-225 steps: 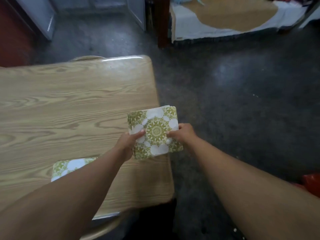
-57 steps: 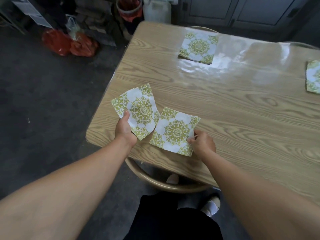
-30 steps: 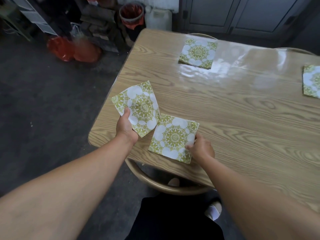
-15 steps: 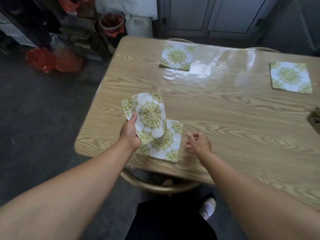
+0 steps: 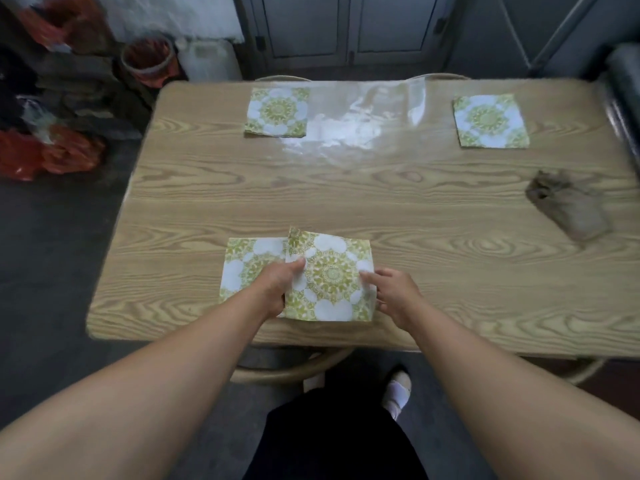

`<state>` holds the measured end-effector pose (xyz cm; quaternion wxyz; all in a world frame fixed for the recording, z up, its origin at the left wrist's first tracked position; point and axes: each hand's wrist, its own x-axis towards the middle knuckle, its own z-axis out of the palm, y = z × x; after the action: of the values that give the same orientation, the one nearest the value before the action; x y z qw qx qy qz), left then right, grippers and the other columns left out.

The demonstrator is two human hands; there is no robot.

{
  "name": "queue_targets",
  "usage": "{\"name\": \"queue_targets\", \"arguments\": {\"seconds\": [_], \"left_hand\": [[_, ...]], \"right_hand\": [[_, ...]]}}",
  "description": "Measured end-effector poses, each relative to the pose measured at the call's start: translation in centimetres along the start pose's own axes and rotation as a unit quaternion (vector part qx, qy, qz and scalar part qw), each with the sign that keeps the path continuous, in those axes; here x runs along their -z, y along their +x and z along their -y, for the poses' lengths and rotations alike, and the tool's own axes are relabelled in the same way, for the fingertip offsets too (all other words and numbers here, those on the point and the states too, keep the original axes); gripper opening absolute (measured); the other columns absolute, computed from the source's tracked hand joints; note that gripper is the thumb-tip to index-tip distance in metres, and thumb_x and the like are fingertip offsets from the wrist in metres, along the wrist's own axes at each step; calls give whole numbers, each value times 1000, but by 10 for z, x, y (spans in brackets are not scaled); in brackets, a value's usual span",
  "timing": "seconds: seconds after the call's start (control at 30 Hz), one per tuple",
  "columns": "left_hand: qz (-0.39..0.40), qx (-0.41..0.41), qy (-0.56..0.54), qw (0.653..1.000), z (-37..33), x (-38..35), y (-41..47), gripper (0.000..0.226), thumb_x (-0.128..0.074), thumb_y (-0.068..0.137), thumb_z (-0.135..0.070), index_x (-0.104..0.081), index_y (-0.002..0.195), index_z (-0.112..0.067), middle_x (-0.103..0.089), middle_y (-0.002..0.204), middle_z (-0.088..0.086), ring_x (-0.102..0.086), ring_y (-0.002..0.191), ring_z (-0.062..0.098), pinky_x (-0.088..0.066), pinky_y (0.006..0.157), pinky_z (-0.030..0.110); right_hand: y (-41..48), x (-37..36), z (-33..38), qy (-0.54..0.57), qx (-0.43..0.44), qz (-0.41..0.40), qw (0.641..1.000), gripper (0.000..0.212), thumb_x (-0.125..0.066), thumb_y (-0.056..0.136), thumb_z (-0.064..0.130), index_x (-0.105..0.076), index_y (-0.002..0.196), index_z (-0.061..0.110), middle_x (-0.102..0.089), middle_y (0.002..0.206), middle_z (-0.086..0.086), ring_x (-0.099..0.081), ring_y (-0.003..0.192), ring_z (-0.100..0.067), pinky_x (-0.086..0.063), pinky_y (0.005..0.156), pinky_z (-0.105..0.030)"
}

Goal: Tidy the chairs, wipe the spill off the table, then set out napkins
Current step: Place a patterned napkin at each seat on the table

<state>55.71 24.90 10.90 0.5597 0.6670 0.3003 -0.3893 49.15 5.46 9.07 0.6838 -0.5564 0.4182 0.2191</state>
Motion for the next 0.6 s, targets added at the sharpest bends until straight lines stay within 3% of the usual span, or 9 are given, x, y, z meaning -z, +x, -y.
{"name": "queue_targets", "arguments": {"seconds": [0.07, 0.1, 0.17, 0.27, 0.37, 0.43, 0.6], "left_hand": [[-10, -21, 68, 997, 2, -16, 0, 45, -59, 93, -30, -52, 129, -4, -57, 130, 12, -54, 118, 31, -44, 103, 44], [-10, -39, 107, 993, 3, -27, 0, 34, -57, 95, -27, -58, 120, -4, -63, 114, 12, -60, 104, 28, -50, 90, 39], [-14, -65, 154, 986, 4, -44, -4, 20, -53, 98, -21, -64, 84, -10, -55, 74, 5, -52, 68, 16, -43, 61, 26], [-12, -81, 169, 982, 7, -74, -7, 35, -55, 97, -20, -51, 62, -14, -48, 65, 3, -44, 59, 16, -34, 54, 25], [-4, -83, 161, 983, 9, -102, -4, 13, -60, 94, -17, -64, 88, -7, -64, 88, 12, -57, 75, 22, -42, 57, 25], [-2, -72, 150, 986, 11, -122, -5, 21, -63, 91, -8, -65, 110, -3, -68, 102, 14, -64, 80, 23, -46, 55, 24], [7, -72, 156, 985, 14, -176, -8, 25, -62, 89, 2, -64, 113, -2, -68, 99, 10, -63, 68, 14, -48, 44, 18]], "right_hand": [[-4, 15, -1, -41, 31, -46, 998, 19, -69, 87, 8, -64, 105, 5, -70, 92, -4, -68, 77, -16, -52, 57, -25], [-4, 25, -2, -62, 44, -76, 994, 15, -70, 85, 7, -66, 99, 7, -70, 90, -4, -68, 77, -17, -54, 59, -27], [-3, 41, -4, -127, 68, -129, 981, 8, -74, 82, 11, -67, 82, 15, -71, 88, -3, -69, 80, -19, -58, 70, -34], [-1, 70, -6, -188, 85, -173, 963, 8, -75, 79, 18, -68, 78, 20, -71, 84, 2, -69, 81, -18, -58, 79, -37], [0, 98, -8, -175, 92, -188, 962, 8, -75, 79, 19, -70, 85, 16, -71, 85, 1, -69, 80, -17, -57, 73, -31], [0, 118, -10, -157, 93, -191, 965, 9, -74, 80, 19, -70, 86, 15, -71, 84, 1, -68, 79, -17, -55, 70, -28], [4, 174, -17, -110, 84, -189, 972, 12, -76, 77, 18, -71, 88, 15, -73, 88, -1, -71, 82, -20, -59, 79, -38]]}}
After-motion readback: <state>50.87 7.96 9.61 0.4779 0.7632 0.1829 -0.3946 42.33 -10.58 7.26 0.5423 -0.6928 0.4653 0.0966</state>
